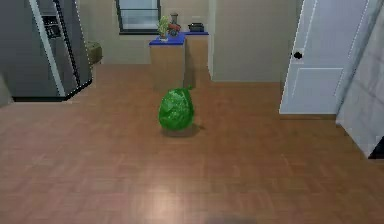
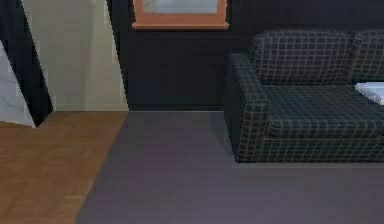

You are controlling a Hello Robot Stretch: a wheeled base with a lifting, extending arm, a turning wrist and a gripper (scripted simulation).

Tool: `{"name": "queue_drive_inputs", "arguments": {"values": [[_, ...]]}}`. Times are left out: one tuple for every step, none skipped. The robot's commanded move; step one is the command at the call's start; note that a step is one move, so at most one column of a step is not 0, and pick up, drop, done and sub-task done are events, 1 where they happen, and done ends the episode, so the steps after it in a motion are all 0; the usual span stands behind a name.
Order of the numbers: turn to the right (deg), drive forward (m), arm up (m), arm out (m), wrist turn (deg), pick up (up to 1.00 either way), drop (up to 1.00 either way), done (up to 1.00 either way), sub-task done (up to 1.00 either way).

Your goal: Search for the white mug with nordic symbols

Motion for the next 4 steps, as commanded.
{"name": "queue_drive_inputs", "arguments": {"values": [[-24.0,0.0,0.0,0.0,0.0,0.0,0.0,0.0,0.0],[0.0,1.0,0.0,0.0,0.0,0.0,0.0,0.0,0.0],[0.0,1.0,0.0,0.0,0.0,0.0,0.0,0.0,0.0],[-9.0,0.0,0.0,0.0,0.0,0.0,0.0,0.0,0.0]]}}
